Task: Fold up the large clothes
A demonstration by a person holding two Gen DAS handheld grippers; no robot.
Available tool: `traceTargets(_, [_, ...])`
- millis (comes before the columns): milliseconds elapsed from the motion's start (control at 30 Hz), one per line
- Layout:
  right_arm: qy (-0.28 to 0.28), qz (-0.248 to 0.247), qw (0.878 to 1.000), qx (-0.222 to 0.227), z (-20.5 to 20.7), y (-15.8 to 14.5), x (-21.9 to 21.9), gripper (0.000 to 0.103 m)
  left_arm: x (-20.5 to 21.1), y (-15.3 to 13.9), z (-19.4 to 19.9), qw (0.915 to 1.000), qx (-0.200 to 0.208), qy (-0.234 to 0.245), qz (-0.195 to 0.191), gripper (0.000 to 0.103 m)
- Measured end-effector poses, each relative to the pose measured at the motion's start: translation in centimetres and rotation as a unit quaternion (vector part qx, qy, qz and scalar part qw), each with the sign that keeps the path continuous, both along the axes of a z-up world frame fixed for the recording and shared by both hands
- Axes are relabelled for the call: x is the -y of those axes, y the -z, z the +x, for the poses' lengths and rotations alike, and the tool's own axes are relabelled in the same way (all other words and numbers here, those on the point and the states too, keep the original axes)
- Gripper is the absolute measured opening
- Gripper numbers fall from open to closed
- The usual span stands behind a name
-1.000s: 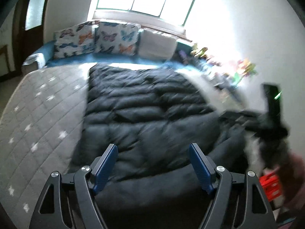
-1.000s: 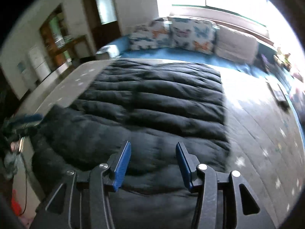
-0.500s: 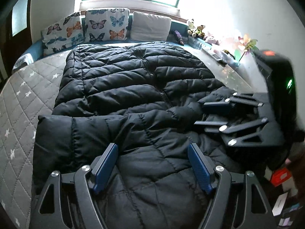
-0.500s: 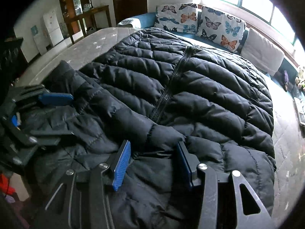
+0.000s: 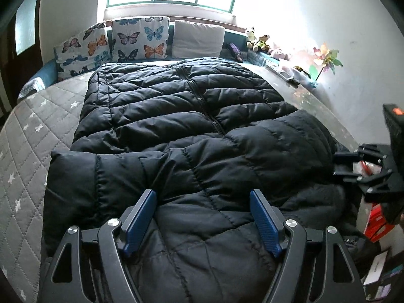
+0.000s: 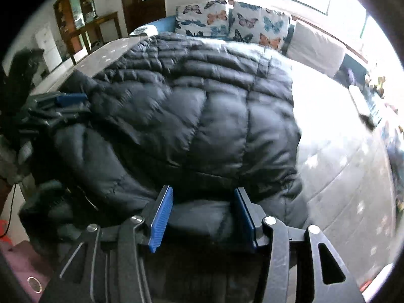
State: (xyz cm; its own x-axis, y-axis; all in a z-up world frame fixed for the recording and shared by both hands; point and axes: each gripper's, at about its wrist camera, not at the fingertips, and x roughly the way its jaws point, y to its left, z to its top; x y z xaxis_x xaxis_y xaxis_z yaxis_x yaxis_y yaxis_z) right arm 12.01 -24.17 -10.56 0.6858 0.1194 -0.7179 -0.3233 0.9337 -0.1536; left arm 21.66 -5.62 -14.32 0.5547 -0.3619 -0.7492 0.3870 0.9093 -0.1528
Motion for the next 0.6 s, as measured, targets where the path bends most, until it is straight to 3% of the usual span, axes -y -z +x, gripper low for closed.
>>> traceTargets(133, [0.003, 0.005, 1.000, 0.017, 0.2, 0.7, -0.2, 0.055, 0.2, -0.1, -0.1, 0.9999, 0.002, 0.000, 0.013, 0.081])
traceTargets(233, [0.002, -0.012, 1.000, 0.019, -0.4, -0.8, -0.4, 0.055, -0.7, -1.5, -0.9, 1.0000, -0.001, -0.006, 0.003, 0.081])
traceTargets(400, [-0.037, -0.005, 0.998, 0.057, -2.5, -3.3, -2.2, 0.055, -3.2, -4.4, -4.1, 0.9988, 0.037, -0.032, -0.004, 0.081])
traceTargets(600, [-0.084, -0.021, 0.995, 0.040, -1.5, -1.2, -6.1, 0.055, -5.7, -2.5, -5.7, 0.9989, 0.015, -0.043, -0.009, 0.081])
